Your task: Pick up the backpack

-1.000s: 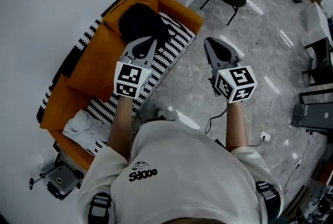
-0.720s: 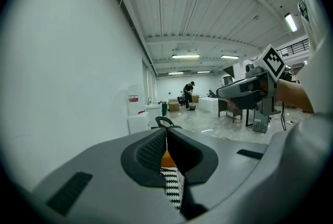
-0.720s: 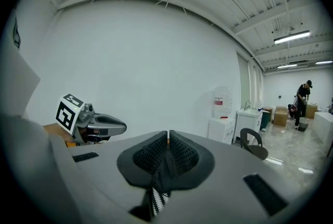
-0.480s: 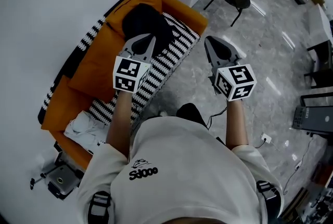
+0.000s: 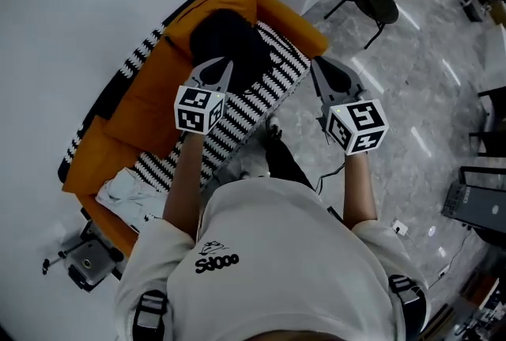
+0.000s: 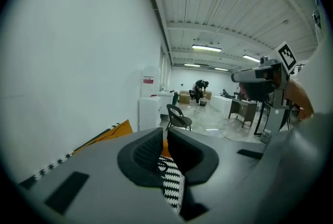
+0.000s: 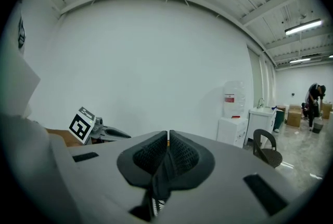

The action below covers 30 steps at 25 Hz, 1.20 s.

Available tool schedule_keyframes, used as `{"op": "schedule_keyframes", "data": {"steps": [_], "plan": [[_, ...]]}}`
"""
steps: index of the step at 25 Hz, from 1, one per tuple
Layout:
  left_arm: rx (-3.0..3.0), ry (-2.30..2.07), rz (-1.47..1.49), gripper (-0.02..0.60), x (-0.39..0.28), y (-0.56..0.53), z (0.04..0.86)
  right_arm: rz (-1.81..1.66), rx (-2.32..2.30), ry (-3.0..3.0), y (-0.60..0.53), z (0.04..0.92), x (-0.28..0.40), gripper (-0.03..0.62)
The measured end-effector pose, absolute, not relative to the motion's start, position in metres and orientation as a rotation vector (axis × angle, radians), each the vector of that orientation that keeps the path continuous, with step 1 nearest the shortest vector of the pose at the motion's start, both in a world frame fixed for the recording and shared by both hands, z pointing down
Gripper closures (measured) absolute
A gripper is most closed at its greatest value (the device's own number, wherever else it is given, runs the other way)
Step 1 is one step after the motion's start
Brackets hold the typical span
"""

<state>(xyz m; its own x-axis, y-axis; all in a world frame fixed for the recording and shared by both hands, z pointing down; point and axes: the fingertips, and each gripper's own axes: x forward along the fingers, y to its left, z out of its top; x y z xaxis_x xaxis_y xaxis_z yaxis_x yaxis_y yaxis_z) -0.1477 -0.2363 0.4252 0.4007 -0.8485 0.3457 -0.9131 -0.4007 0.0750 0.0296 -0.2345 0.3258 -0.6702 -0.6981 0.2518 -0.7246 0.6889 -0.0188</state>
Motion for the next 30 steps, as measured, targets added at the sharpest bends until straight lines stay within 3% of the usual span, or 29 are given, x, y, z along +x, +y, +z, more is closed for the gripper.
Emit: {"op": "schedule_keyframes", "data": {"steps": [12,16,30], "plan": [[2.156,-1.558,0.229,0.554,-0.189,-0.385,0.521,0.296,1.003,-2.603,-0.381,0.411,0.007,0.556],[2.098,-1.532,0.216,0.46,-0.2,-0.412,0.553,0.374,0.991,-2.59,-0.412,0.434,0.002,0.556],[1.899,-1.456,0.094,0.399,-0.235,-0.484,0.662,0.504,0.857,-2.525,-0.487,0.518,-0.022,0.556]]}}
